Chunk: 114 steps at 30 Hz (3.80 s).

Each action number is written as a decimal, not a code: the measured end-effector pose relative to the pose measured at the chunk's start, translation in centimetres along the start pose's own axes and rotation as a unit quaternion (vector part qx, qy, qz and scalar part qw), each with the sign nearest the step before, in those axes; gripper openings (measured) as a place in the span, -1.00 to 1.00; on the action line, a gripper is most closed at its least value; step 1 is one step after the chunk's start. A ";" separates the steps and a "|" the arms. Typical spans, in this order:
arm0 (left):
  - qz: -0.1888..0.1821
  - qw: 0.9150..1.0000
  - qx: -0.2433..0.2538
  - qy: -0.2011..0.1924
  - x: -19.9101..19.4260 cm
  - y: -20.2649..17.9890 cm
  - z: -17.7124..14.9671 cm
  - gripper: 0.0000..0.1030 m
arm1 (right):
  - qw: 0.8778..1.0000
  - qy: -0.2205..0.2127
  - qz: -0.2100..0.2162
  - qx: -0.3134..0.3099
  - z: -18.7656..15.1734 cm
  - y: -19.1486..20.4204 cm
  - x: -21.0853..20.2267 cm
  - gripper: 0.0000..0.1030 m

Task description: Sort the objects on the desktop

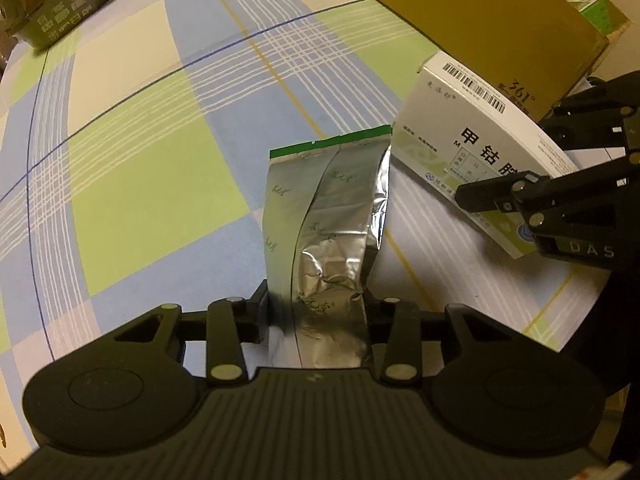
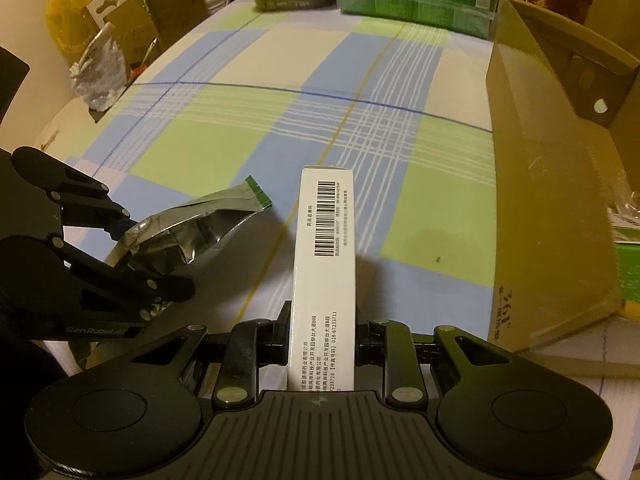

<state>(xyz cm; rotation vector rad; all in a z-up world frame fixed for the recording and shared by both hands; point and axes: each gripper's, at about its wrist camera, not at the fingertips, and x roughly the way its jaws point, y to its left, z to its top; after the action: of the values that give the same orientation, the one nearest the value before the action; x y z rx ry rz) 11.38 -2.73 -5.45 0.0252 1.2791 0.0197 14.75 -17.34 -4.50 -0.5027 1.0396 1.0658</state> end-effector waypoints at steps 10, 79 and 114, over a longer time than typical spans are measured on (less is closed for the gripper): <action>0.012 1.000 0.007 -0.028 -2.9 -1.2 0.2 -0.31 | 0.999 -0.034 -0.008 0.008 -0.3 0.0 -3.5 -0.57; -0.136 0.969 -0.095 -0.186 -9.2 -13.7 23.5 -0.30 | 0.976 -0.134 -0.150 0.088 5.4 -21.2 -14.1 -0.57; -0.047 0.949 -0.100 -0.296 -14.4 -12.9 10.1 0.98 | 0.965 -0.190 -0.156 0.088 0.8 -15.6 -19.4 0.77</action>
<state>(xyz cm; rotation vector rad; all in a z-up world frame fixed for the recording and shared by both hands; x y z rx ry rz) 16.95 -16.13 10.85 -0.1919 0.6701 0.0553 26.99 -32.61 10.88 -0.2886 0.6803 0.7428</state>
